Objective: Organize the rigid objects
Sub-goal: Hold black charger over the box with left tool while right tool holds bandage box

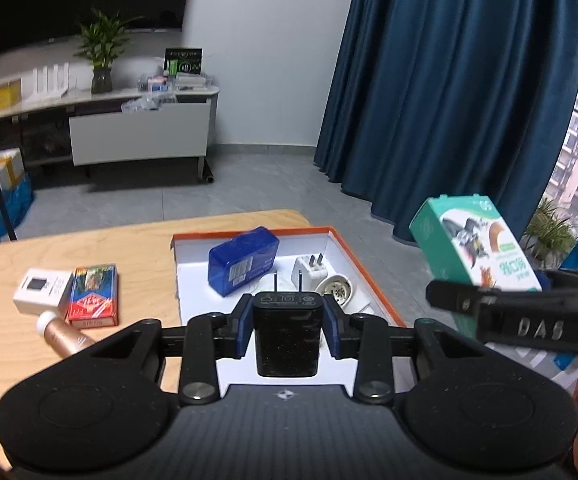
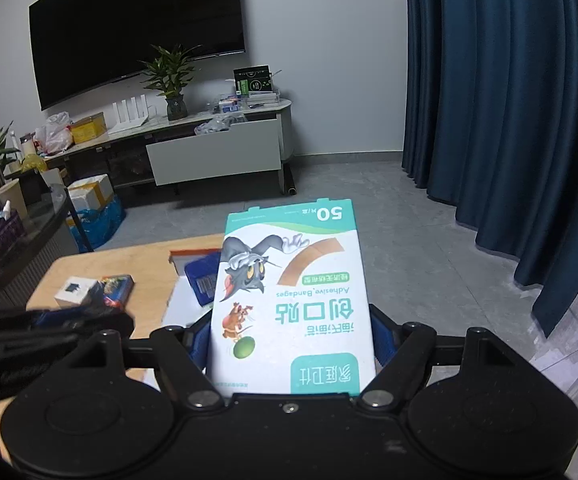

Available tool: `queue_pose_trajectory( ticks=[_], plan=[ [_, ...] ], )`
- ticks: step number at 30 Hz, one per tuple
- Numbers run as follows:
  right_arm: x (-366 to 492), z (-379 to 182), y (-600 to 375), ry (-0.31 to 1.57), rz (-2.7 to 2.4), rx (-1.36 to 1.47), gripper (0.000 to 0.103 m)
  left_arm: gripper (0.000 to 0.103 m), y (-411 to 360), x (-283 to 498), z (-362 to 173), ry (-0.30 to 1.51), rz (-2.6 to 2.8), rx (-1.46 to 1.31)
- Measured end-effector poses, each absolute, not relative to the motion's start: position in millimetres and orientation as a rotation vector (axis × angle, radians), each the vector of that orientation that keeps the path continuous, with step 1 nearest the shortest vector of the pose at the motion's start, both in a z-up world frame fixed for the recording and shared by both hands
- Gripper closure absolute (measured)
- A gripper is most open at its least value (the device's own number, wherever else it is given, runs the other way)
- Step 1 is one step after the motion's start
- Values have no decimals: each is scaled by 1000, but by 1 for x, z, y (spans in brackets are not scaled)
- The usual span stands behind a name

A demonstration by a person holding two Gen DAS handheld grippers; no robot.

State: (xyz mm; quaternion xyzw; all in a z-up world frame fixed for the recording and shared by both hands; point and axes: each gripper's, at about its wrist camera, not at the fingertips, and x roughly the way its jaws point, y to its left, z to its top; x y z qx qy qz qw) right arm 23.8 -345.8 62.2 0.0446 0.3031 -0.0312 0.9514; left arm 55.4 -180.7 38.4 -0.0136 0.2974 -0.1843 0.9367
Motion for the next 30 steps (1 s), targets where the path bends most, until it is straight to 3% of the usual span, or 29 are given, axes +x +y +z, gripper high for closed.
queue_pose_trajectory(
  ticks=[30],
  plan=[
    [37, 32, -335, 656, -44, 78, 15, 66, -188, 62, 20, 685, -287, -48]
  ],
)
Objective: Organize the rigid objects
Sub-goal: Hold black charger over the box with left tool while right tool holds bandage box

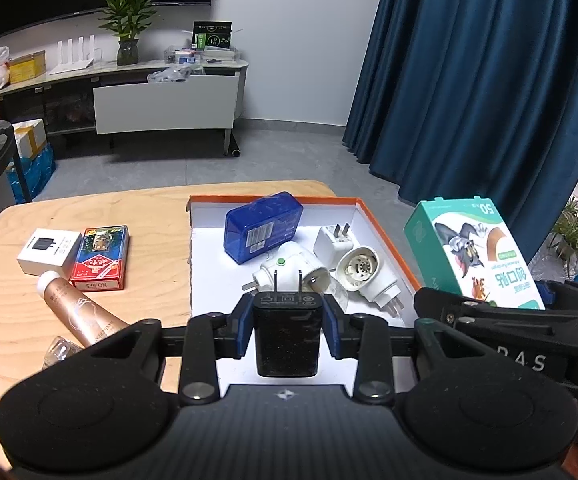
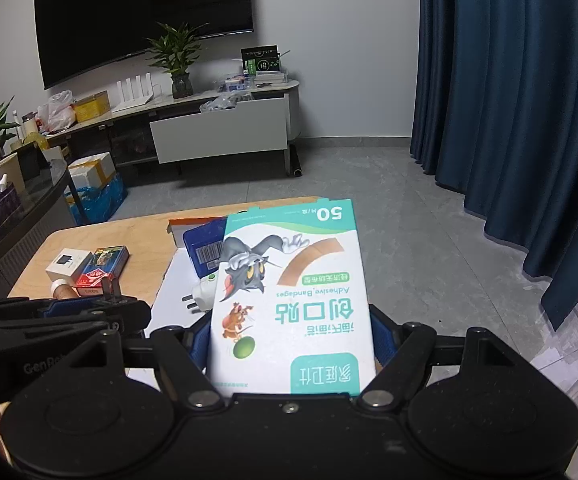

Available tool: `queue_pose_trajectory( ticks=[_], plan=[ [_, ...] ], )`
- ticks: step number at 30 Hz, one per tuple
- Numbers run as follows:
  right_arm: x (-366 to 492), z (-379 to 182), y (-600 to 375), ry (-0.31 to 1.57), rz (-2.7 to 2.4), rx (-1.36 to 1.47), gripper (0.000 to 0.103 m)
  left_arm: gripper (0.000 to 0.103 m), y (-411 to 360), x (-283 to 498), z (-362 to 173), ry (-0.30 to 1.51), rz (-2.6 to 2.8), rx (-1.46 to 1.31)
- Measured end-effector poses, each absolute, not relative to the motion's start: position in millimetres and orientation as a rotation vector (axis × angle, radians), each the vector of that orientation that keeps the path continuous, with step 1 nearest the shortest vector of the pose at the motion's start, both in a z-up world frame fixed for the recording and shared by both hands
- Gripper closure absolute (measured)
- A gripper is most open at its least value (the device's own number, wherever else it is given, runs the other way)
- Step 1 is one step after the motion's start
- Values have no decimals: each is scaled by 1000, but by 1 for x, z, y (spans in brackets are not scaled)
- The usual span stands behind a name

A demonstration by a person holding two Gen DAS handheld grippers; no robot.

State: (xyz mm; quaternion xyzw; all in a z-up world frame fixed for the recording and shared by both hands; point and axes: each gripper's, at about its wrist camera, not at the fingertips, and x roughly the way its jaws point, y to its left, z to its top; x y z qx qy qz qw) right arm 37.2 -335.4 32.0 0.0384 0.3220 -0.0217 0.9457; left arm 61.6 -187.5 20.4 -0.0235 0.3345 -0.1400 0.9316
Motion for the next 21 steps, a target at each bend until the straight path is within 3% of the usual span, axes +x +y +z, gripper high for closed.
queue_pose_trajectory(
  ticks=[21],
  plan=[
    [39, 27, -333, 659, -48, 71, 15, 66, -184, 60, 20, 687, -278, -68]
  ],
)
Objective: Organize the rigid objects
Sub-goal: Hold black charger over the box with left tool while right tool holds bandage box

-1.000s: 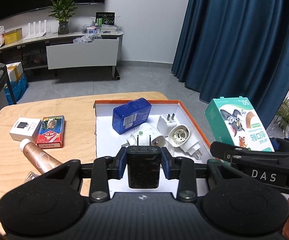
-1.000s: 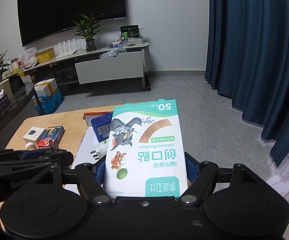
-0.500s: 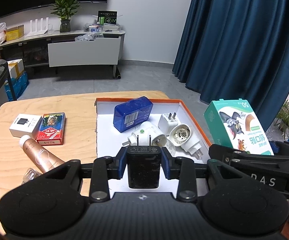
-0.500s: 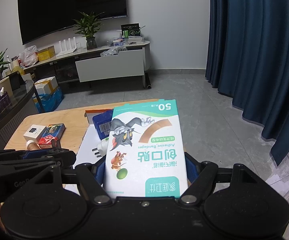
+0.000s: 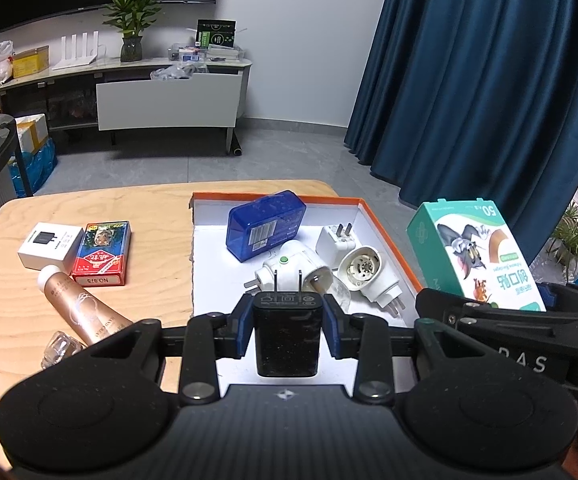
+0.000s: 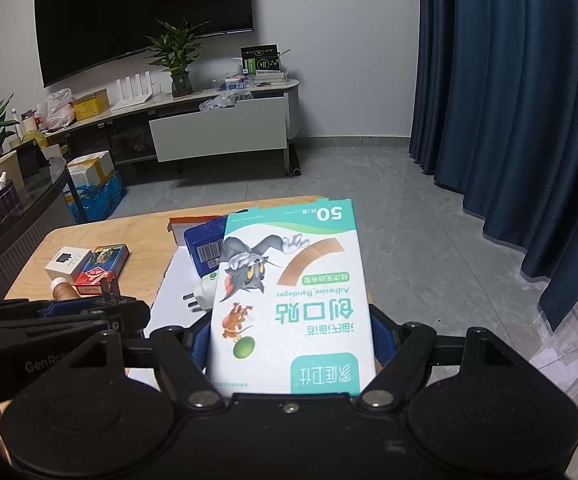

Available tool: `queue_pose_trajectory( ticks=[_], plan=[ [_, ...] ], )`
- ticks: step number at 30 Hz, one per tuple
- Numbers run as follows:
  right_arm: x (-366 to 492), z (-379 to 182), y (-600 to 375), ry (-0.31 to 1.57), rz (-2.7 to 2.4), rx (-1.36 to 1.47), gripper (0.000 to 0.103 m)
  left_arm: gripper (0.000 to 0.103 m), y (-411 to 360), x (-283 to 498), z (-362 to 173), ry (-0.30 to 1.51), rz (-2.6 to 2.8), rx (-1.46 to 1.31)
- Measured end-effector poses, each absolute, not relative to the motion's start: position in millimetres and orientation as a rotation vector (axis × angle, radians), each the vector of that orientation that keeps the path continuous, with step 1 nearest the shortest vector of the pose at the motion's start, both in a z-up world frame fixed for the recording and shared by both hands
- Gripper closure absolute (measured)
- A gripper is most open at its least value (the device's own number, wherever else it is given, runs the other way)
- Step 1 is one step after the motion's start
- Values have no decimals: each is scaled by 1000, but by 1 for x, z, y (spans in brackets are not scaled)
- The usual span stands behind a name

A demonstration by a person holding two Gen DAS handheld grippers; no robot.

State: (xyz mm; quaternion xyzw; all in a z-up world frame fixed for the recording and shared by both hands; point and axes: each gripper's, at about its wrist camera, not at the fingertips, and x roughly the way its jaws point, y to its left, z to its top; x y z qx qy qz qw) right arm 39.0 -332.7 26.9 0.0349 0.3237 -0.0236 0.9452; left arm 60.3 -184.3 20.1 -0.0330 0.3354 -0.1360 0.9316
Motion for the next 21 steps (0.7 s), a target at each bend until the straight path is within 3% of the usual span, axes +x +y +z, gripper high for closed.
queue_pose_trajectory(
  ticks=[21],
  plan=[
    [39, 29, -334, 661, -50, 73, 15, 66, -187, 59, 20, 688, -282, -67]
  ],
)
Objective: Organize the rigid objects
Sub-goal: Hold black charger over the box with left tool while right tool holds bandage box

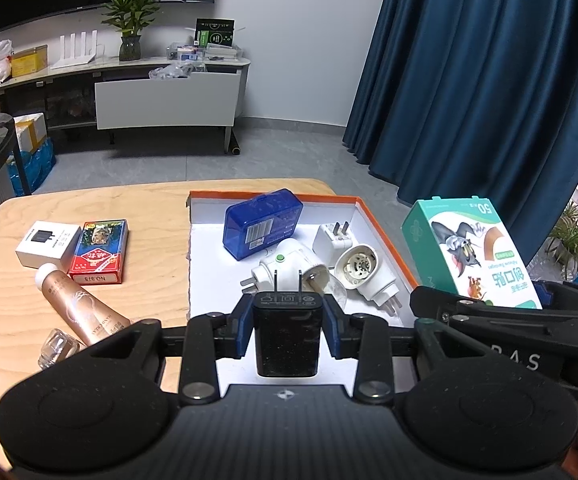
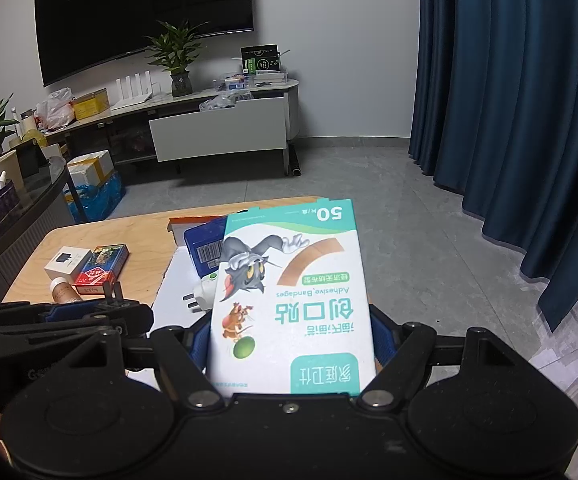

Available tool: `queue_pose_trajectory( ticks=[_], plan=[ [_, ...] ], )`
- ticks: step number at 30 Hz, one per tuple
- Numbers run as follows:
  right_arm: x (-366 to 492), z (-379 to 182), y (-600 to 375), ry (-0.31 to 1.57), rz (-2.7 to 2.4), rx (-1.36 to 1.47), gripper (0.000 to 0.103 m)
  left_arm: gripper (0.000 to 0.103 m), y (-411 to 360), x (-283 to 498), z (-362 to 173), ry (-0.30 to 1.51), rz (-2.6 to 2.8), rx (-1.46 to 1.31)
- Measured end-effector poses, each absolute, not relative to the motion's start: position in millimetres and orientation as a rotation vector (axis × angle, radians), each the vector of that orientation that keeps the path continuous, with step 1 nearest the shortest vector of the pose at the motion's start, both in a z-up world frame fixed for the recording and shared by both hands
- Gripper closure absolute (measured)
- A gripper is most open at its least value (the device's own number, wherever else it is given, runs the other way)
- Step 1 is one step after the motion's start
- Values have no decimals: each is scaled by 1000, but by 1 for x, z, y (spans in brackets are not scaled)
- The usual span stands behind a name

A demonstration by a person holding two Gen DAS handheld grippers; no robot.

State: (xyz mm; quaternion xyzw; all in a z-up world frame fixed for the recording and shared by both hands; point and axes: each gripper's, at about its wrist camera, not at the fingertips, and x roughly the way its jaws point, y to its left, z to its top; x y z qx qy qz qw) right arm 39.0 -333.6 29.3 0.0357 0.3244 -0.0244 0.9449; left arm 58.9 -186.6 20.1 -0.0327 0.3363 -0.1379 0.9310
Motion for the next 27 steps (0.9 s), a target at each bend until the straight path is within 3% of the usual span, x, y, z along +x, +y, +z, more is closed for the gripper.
queue_pose_trajectory(
  ticks=[27],
  plan=[
    [38, 30, -334, 655, -52, 74, 15, 66, -188, 58, 22, 680, -286, -61]
  ],
)
